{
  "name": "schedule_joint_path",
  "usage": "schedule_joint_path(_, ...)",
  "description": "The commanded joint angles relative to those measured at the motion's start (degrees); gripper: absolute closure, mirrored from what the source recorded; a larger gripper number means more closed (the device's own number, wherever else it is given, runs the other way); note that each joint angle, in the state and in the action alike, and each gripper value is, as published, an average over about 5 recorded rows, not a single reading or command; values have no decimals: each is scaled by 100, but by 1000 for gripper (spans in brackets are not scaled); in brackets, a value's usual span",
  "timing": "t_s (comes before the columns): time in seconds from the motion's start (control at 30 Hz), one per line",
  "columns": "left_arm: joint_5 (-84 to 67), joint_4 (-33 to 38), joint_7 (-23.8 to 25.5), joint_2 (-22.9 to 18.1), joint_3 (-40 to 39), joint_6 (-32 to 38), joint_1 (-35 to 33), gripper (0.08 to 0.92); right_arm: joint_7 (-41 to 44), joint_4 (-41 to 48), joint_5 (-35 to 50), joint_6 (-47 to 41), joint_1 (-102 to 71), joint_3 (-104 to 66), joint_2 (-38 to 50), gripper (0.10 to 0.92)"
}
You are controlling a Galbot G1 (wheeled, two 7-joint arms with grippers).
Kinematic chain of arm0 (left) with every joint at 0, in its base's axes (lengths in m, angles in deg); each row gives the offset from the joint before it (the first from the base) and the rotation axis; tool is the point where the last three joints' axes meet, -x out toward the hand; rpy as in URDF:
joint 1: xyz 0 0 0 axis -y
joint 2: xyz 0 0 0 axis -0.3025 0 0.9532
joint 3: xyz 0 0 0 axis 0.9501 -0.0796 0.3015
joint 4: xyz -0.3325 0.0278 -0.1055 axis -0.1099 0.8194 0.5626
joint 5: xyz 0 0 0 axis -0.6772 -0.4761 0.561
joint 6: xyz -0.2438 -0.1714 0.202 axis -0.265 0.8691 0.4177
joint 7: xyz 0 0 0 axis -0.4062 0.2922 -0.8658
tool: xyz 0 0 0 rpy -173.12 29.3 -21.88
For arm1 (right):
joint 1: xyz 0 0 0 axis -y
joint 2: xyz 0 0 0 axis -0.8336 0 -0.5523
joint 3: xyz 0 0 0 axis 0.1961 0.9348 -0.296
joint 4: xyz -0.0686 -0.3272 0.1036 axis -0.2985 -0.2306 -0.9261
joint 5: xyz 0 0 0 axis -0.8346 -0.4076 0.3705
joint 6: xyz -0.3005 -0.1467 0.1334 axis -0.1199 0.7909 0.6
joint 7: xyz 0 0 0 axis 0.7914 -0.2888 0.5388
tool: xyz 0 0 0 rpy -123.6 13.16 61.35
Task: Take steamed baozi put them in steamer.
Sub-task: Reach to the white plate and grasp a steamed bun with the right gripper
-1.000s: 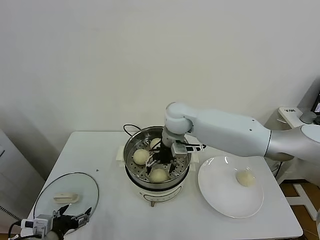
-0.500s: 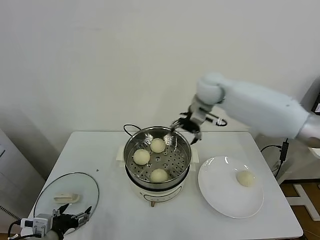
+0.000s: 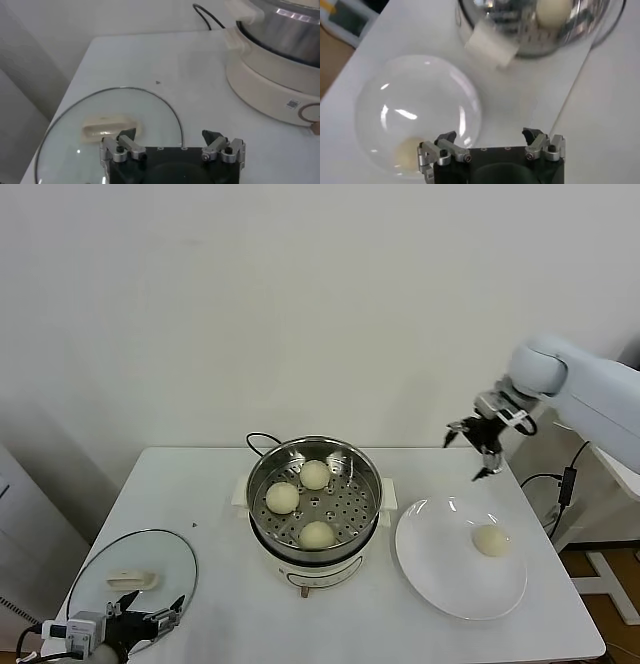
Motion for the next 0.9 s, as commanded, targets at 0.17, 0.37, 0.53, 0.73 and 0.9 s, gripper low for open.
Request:
schedule_joint_path(0.17,-3,-12,10,7,-14,5,6,177,-140,640,-556,11,-1761,-931,399,203)
schedule_joint_path(0.37,-2,-21,9,14,-40,1,34,177,-256,749,-879,97,-2235,-1372,319,203)
schedule_joint_path(0.53,-1,-30,8,11,-61,-1,53,177,-358,830,-1008,160,-2516,-1604,231,203)
schedule_joint_path(0.73,1,-34,8,4,-60,3,45,177,-499,937,-1174,234,-2755,-1806,83,203)
schedule_joint_path(0.9,12,-30,7,-6,-54,4,37,177,-547,1003,-1308,265,-2855,-1863,-14,203)
